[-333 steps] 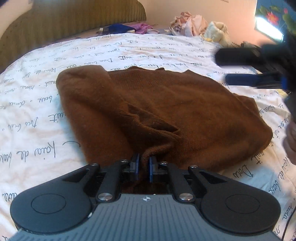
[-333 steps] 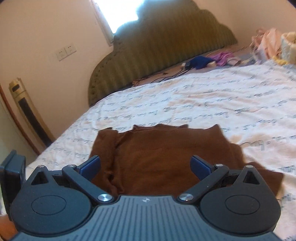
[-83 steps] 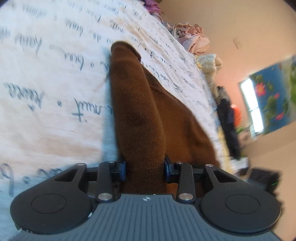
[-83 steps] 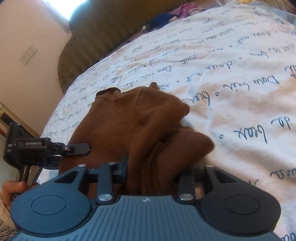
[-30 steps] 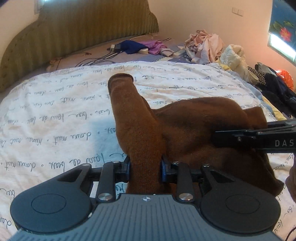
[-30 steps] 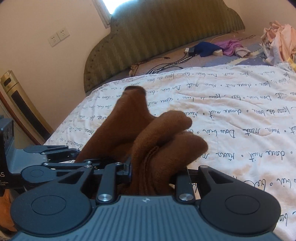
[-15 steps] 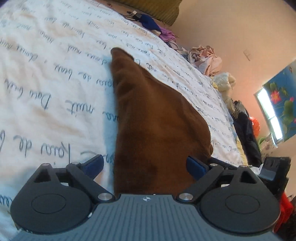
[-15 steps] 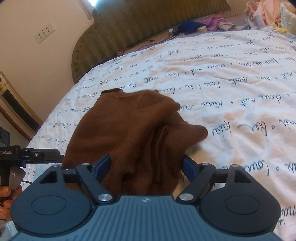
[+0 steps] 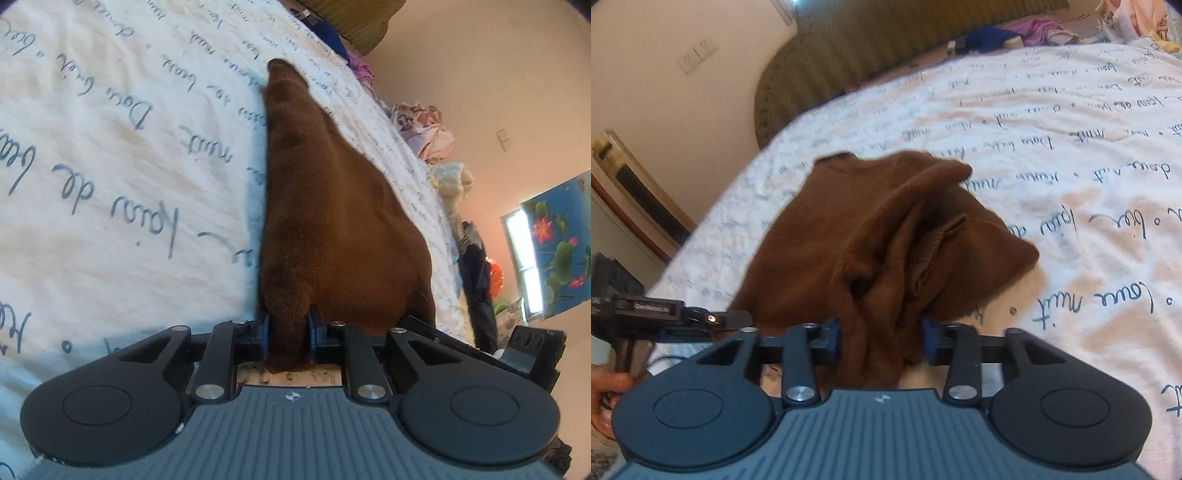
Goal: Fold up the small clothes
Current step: 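Fold the held edge over the sweater and open both grippers, then withdraw both grippers from the folded sweater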
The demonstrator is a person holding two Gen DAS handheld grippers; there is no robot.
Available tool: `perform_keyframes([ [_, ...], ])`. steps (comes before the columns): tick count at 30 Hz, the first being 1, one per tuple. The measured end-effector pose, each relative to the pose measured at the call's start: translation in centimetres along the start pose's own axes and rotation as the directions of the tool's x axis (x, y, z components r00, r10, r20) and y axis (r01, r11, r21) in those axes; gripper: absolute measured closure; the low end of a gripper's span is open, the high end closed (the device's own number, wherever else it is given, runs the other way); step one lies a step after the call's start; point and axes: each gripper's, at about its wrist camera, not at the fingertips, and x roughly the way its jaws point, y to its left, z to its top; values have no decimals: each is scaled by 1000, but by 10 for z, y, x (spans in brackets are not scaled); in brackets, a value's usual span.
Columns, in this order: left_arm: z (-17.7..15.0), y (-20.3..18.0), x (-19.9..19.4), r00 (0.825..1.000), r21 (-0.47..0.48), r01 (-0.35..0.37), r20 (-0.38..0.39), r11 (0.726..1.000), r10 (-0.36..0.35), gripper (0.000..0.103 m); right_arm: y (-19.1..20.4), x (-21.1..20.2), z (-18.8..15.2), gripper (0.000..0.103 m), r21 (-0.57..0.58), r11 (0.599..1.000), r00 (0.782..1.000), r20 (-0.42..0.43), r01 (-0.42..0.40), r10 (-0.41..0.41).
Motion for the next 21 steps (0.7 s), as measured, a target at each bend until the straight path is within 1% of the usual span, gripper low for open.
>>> perform_keyframes([
  [1, -2, 7, -1, 1000, -35, 27, 0, 999, -27, 72, -5, 5, -2, 19, 9, 999, 999, -34, 33, -33],
  [2, 1, 9, -6, 999, -51, 39, -11, 998, -40, 68, -8, -1, -4, 20, 8, 1000, 999, -19, 30, -30],
  [3, 3, 4, -15, 1000, -31, 26, 3, 999, -26, 61, -10, -14, -5, 20, 0, 1000, 999, 23, 27, -27],
  [5, 8, -19, -37, 997, 65, -36, 70, 997, 32, 10, -7, -43, -4, 20, -42, 997, 990, 125, 63, -57],
  [6, 10, -30, -47, 994, 95, -34, 105, 995, 24, 3, -2, -55, -2, 20, -83, 994, 981, 185, 75, -59],
  [7, 14, -41, -53, 992, 120, -18, 129, 993, 3, 3, 3, -63, 2, 20, -121, 990, 972, 229, 74, -44],
  [8, 17, -55, -56, 990, 146, -11, 138, 989, -9, 3, 9, -65, 6, 21, -150, 986, 967, 250, 77, -37],
  [9, 20, -68, -54, 989, 173, -9, 148, 985, -17, 2, 17, -62, 12, 29, -192, 977, 965, 261, 89, -37],
  [10, 22, -80, -49, 987, 199, -7, 156, 980, -24, 2, 26, -54, 17, 36, -238, 965, 963, 266, 106, -41],
  [11, 23, -88, -41, 988, 215, -5, 151, 977, -28, 1, 35, -43, 21, 49, -277, 954, 966, 256, 115, -42],
  [12, 23, -94, -28, 990, 216, -11, 139, 976, -19, 1, 42, -31, 24, 59, -307, 948, 974, 227, 88, -17],
  [13, 20, -99, -14, 992, 219, -27, 128, 975, -1, 2, 48, -19, 23, 64, -332, 941, 980, 197, 65, 1],
  [14, 19, -103, 1, 993, 241, -44, 115, 970, 17, 2, 55, -8, 20, 72, -372, 926, 985, 172, 71, -7],
  [15, 16, -104, 15, 994, 254, -66, 104, 965, 40, 2, 59, 3, 17, 79, -416, 903, 987, 152, 108, -48],
  [16, 11, -98, 28, 993, 260, -96, 94, 961, 74, 2, 58, 16, 14, 85, -444, 881, 984, 140, 163, -112],
  [17, 9, -96, 39, 991, 278, -116, 92, 954, 93, 3, 51, 24, 15, 94, -442, 877, 981, 132, 189, -144],
  [19, 2, -96, 47, 988, 333, -129, 124, 934, 92, 0, 30, 30, 23, 96, -386, 897, 975, 145, 213, -170],
  [20, -1, -98, 49, 985, 343, -147, 133, 928, 107, 1, 21, 29, 28, 96, -346, 919, 980, 132, 189, -152],
  [21, -3, -100, 50, 983, 354, -161, 139, 921, 119, 0, 14, 31, 32, 96, -318, 932, 982, 125, 176, -142],
])
